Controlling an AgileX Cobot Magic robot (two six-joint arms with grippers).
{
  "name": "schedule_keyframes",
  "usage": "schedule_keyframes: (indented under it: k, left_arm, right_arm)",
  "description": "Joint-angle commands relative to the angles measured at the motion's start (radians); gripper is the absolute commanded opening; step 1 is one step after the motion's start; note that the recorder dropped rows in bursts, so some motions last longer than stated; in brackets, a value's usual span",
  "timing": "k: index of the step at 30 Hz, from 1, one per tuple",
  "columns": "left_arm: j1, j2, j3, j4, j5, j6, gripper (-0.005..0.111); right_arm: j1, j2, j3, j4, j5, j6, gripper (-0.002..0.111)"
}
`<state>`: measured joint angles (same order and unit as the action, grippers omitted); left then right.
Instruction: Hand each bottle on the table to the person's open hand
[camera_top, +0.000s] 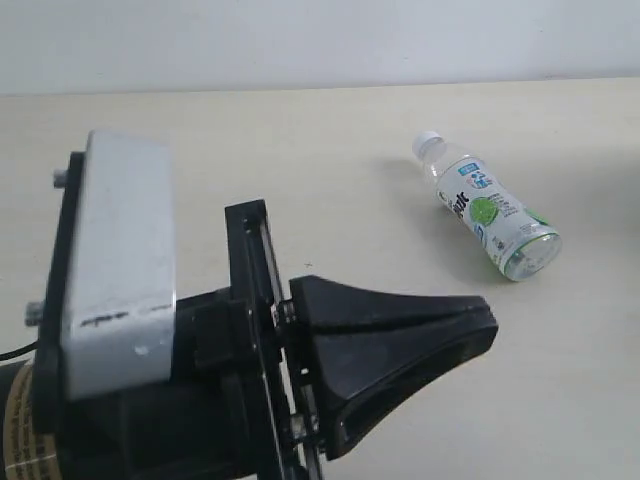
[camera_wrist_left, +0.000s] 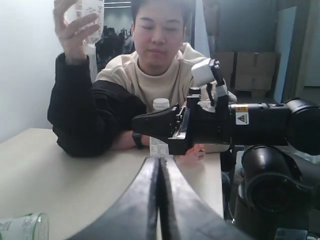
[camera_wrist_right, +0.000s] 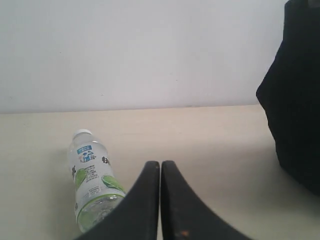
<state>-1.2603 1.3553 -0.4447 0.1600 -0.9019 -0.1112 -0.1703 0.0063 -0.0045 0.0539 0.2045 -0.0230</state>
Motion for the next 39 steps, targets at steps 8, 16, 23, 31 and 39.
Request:
schedule_keyframes:
  k: [8, 16, 23, 31, 39]
  left_arm:
    - [0.005, -0.006, 0.017, 0.013, 0.015, 0.003, 0.000]
    - [0.003, 0.001, 0.017, 0.002, 0.188, -0.103, 0.000]
    - [0.050, -0.108, 0.017, -0.055, 0.519, -0.151, 0.000]
    - [0.442, -0.495, 0.017, -0.060, 0.902, -0.301, 0.000]
    - [0.813, -0.928, 0.169, -0.066, 1.100, -0.451, 0.000]
  right_arm:
    - [-0.005, -0.006, 0.004, -0.004, -0.004, 0.000, 0.001]
    - [-0.005, -0.006, 0.004, -0.002, -0.004, 0.000, 0.001]
    - [-0.005, -0.006, 0.004, -0.002, -0.004, 0.000, 0.001]
    - [-0.005, -0.006, 0.004, -0.002, -0.004, 0.000, 0.001]
    - [-0.005, -0.006, 0.004, -0.004, -0.004, 0.000, 0.001]
